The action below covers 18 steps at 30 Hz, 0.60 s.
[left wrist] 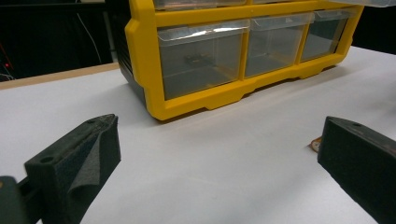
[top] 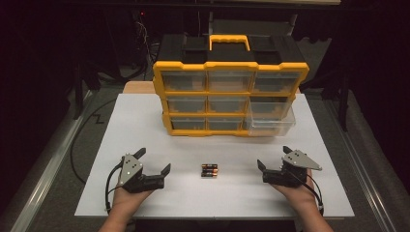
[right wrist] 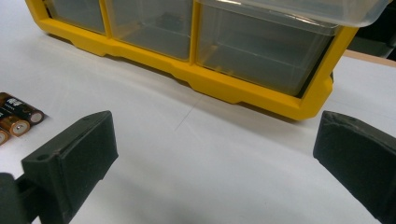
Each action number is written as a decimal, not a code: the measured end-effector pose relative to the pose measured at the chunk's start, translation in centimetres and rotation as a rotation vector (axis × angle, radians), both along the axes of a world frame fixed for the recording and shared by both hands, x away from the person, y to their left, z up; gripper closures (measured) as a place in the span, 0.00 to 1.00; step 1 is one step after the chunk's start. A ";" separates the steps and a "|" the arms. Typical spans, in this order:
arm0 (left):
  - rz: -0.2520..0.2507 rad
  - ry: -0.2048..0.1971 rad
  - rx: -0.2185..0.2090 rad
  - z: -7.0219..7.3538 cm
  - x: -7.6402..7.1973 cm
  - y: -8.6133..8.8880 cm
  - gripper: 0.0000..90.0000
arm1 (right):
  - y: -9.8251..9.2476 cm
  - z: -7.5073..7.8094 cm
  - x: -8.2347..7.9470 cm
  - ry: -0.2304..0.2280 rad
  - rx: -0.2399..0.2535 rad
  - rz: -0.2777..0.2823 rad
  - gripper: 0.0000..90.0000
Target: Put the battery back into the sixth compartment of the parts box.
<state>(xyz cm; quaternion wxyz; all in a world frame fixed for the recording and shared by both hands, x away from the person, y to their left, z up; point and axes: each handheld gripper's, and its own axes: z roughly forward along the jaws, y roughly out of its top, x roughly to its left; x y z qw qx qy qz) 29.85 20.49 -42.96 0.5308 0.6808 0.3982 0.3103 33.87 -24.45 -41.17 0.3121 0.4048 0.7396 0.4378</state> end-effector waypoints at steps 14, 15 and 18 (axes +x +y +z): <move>-0.024 0.023 0.006 -0.1 0.3 -0.3 0.01 | 0.1 -0.6 0.3 0.081 -0.075 -0.019 0.01; -0.026 0.023 0.003 0.0 0.3 -0.3 0.01 | 0.1 -0.7 0.3 0.091 -0.077 -0.020 0.01; -0.025 0.020 -0.008 0.0 0.3 -0.3 0.01 | 0.2 -0.6 0.2 0.105 -0.078 -0.030 0.01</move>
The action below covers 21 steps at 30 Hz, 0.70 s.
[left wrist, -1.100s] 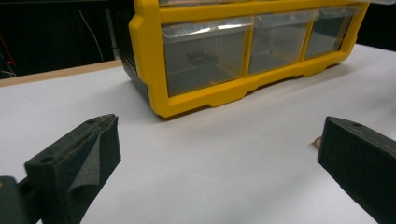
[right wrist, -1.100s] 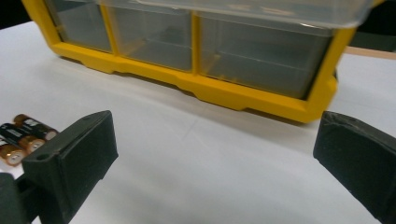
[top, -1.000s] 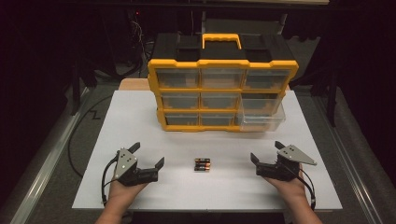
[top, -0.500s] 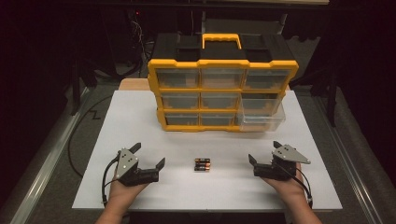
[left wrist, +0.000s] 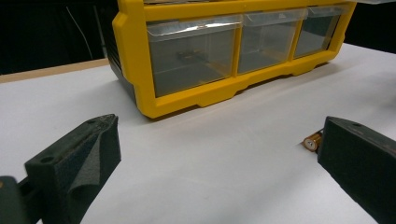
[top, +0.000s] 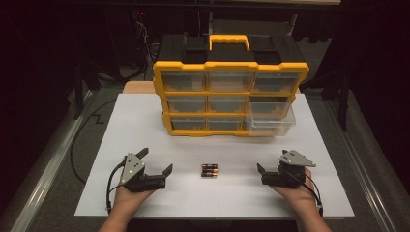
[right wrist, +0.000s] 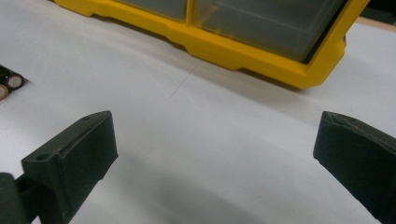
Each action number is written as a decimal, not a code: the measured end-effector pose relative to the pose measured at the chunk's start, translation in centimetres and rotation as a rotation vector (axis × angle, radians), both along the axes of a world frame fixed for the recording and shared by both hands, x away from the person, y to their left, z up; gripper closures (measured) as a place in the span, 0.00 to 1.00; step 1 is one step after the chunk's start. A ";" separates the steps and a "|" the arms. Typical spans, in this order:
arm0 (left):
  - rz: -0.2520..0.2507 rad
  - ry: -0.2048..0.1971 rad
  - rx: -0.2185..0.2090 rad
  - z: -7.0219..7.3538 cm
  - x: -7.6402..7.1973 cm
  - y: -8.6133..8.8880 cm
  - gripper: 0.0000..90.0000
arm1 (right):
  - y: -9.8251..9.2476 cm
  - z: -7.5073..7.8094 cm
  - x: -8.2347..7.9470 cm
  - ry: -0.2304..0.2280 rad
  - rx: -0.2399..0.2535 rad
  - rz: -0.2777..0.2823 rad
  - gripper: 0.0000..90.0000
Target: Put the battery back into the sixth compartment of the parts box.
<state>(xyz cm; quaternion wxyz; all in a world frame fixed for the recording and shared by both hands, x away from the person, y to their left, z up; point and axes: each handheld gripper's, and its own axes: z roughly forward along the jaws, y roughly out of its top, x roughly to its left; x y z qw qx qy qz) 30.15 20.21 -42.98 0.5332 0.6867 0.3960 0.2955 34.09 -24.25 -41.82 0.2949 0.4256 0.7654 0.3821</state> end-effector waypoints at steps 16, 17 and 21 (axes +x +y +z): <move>0.001 -0.011 -0.029 0.5 0.1 0.0 0.01 | -0.1 0.8 0.6 0.071 -0.020 -0.009 0.01; 0.000 -0.012 -0.030 0.5 0.1 -0.1 0.01 | -0.1 0.8 0.6 0.071 -0.020 -0.009 0.01; -0.010 -0.011 -0.019 0.4 0.1 -0.2 0.01 | 0.1 0.9 0.7 0.116 -0.045 -0.011 0.01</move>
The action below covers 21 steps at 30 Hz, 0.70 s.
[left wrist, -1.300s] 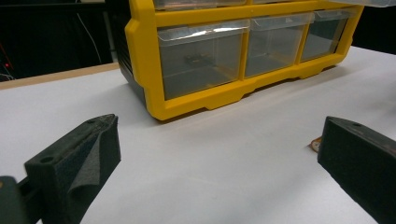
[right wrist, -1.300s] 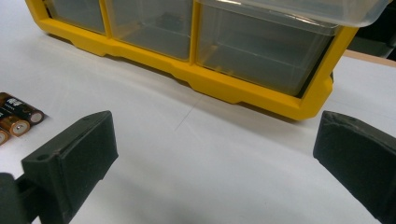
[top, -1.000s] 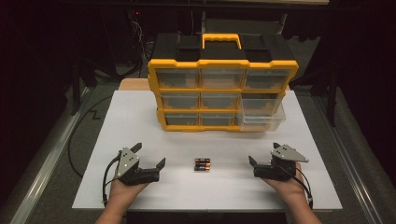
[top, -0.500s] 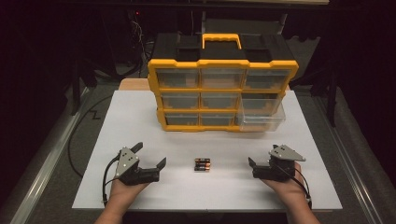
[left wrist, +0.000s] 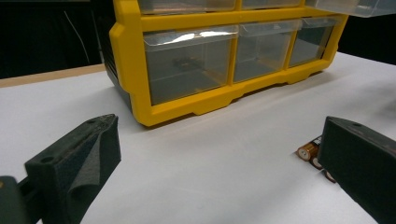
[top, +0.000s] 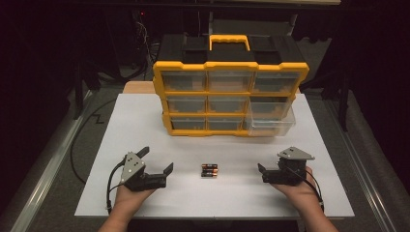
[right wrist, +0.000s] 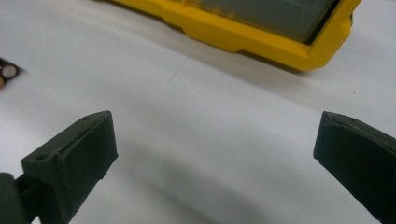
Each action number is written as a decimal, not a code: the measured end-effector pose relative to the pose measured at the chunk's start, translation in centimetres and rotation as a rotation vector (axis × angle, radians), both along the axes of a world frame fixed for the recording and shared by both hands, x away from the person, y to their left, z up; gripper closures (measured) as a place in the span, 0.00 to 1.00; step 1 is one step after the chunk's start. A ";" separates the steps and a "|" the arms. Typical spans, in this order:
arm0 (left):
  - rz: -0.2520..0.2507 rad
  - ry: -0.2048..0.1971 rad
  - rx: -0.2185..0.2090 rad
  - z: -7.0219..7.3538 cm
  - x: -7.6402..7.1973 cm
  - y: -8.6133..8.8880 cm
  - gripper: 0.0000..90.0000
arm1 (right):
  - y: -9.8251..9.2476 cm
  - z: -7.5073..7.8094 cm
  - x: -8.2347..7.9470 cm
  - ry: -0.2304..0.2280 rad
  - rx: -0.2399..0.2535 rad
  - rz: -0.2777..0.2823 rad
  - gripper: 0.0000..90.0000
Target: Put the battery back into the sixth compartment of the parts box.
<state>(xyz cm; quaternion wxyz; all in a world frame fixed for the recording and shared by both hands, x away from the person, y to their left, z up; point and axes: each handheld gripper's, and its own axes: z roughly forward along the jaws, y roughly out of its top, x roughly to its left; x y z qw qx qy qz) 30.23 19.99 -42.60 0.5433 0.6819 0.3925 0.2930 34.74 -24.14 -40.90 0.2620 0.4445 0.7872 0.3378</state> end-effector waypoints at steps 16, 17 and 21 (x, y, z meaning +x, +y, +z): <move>-0.002 -0.002 -0.005 0.0 -0.1 0.1 0.01 | 0.1 0.3 0.8 0.221 -0.101 0.043 0.01; -0.003 -0.001 -0.005 -0.1 -0.1 0.1 0.01 | 0.4 0.2 0.9 0.246 -0.122 0.053 0.01; -0.004 -0.003 -0.007 0.0 -0.2 0.1 0.01 | 0.7 0.4 0.9 0.277 -0.141 0.065 0.01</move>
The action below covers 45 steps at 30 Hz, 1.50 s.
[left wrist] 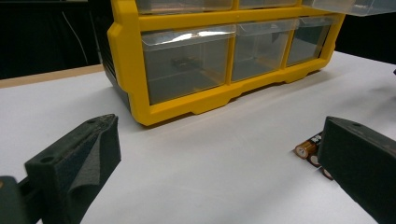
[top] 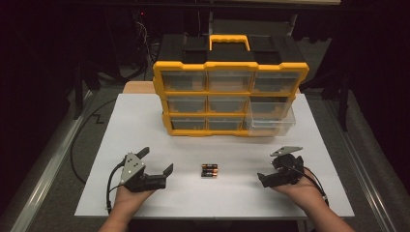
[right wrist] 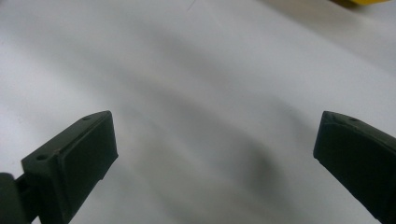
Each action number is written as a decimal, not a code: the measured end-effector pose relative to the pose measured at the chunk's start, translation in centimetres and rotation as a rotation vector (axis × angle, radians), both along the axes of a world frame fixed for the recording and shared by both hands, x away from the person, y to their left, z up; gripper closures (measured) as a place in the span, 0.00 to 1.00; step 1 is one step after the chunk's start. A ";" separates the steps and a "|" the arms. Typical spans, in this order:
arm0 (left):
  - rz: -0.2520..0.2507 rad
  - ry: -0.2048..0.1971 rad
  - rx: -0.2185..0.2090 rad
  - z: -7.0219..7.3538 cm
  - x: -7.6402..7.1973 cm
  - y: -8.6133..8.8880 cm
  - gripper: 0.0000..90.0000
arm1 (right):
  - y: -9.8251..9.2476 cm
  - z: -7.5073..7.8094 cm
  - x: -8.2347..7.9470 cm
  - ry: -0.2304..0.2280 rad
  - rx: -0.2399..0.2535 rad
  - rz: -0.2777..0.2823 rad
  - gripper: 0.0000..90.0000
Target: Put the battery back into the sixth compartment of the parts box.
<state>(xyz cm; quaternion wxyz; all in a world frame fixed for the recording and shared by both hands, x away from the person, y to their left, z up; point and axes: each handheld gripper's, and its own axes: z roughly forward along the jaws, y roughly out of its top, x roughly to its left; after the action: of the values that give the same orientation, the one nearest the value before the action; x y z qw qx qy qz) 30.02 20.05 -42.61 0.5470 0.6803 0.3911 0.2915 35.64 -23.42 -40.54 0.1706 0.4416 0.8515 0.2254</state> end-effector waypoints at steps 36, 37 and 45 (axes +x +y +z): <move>-0.018 0.004 0.005 -0.1 -0.1 0.0 0.01 | 0.8 1.0 1.7 0.327 -0.240 0.154 0.01; -0.016 0.003 0.003 0.0 -0.1 0.0 0.01 | 0.9 1.0 1.7 0.331 -0.245 0.160 0.01; -0.018 0.000 0.000 0.0 -0.1 0.0 0.01 | 2.0 1.3 1.7 0.334 -0.273 0.232 0.02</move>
<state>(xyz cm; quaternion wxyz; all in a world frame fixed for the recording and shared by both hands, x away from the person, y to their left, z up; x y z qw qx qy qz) 29.93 20.09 -42.61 0.5494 0.6838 0.3852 0.2865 37.36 -21.46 -39.23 0.0586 0.3449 0.9355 0.0505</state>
